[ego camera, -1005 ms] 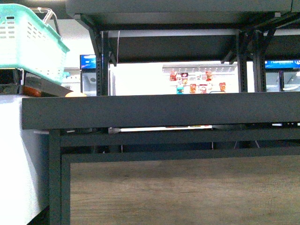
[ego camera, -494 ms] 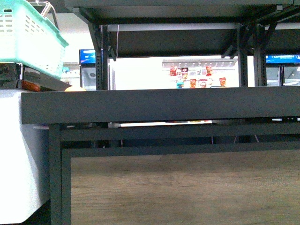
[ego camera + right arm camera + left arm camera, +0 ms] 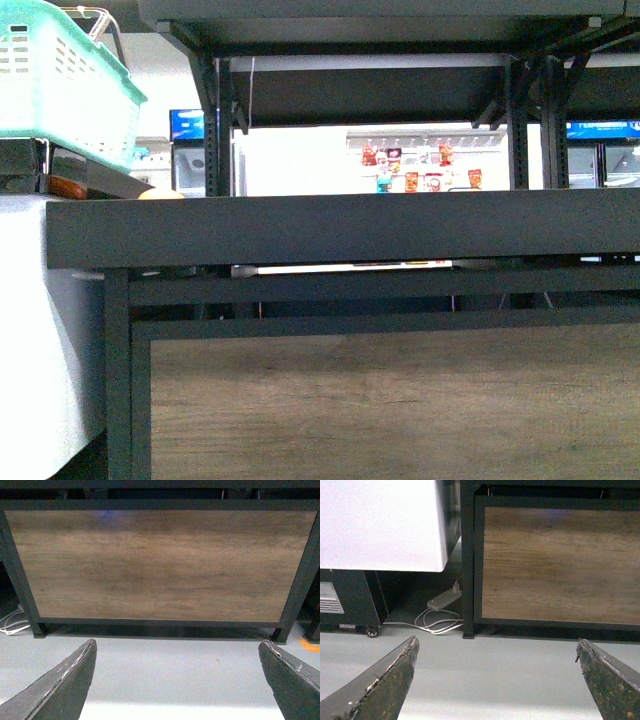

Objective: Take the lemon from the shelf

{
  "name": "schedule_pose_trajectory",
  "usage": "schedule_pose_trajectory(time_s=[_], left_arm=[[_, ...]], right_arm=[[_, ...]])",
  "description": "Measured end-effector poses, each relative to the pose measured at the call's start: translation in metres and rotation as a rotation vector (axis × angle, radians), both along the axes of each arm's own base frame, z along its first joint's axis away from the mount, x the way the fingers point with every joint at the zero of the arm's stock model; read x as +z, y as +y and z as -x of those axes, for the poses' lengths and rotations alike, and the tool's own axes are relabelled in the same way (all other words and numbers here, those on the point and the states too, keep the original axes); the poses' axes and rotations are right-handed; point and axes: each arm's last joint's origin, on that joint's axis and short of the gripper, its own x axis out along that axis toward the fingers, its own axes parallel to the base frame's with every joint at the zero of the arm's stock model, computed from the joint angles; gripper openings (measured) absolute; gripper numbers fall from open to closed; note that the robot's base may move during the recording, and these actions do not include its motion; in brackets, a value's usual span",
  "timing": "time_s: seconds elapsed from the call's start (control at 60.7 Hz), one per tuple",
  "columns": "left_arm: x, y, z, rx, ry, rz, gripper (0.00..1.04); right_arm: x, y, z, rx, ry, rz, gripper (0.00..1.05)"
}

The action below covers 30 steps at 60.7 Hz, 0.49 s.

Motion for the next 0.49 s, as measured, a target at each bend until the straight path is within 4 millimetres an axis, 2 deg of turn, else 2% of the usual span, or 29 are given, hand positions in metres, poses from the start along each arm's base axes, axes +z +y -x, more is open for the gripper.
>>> schedule_pose_trajectory(time_s=[0.494], left_arm=[[0.0,0.0,0.0,0.0,0.0,0.0,0.97]], right_arm=[[0.0,0.0,0.0,0.0,0.0,0.0,0.97]])
